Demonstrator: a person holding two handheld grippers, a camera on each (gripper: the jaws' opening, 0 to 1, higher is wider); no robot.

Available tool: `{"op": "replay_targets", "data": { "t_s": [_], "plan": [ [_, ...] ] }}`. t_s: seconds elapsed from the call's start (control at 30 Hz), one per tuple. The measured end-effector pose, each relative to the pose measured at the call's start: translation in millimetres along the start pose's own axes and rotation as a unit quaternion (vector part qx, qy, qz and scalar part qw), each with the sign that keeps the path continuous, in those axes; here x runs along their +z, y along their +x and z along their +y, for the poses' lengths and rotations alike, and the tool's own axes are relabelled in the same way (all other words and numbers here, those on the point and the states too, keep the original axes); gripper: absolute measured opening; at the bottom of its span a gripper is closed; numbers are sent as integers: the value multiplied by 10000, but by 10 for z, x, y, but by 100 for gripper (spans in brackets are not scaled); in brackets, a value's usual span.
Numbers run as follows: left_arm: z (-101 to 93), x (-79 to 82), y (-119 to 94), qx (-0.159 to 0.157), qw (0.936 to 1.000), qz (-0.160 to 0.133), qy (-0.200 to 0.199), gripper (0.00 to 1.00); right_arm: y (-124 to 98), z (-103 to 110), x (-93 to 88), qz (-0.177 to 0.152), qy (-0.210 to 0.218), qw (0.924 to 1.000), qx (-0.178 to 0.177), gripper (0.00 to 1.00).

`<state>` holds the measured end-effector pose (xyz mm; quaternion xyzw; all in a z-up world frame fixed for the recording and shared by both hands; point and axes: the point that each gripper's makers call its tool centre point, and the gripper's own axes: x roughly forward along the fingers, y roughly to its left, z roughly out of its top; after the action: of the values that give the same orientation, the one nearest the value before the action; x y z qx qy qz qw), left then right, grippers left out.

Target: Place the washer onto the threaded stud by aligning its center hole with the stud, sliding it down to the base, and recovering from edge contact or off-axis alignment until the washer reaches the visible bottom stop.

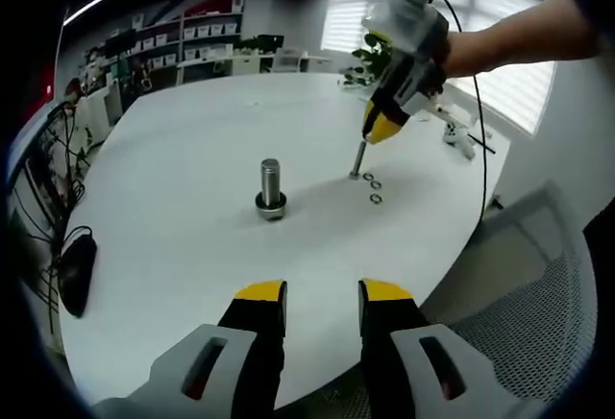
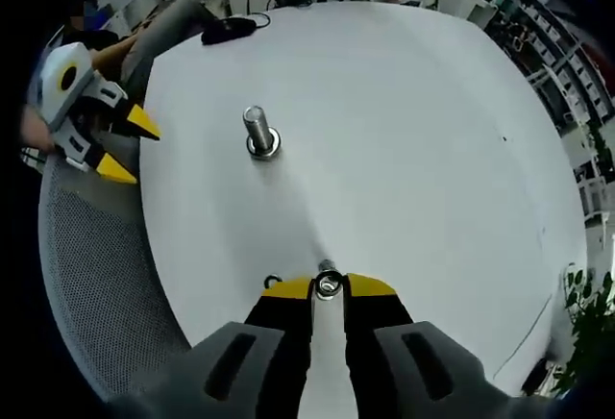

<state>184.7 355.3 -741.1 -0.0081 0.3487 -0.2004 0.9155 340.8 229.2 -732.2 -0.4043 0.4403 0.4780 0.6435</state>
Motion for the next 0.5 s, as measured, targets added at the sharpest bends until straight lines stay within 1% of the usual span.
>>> {"op": "replay_targets", "data": {
  "t_s": [0.23,0.5],
  "plan": [
    [-3,-1,-2,-1,10000,18,12,28,28,-32,-2,26,-62,10000,7,13],
    [5,-10,6,8,10000,45,10,28,76,-23,2,73,-127,9999,74,13]
  ]
}}
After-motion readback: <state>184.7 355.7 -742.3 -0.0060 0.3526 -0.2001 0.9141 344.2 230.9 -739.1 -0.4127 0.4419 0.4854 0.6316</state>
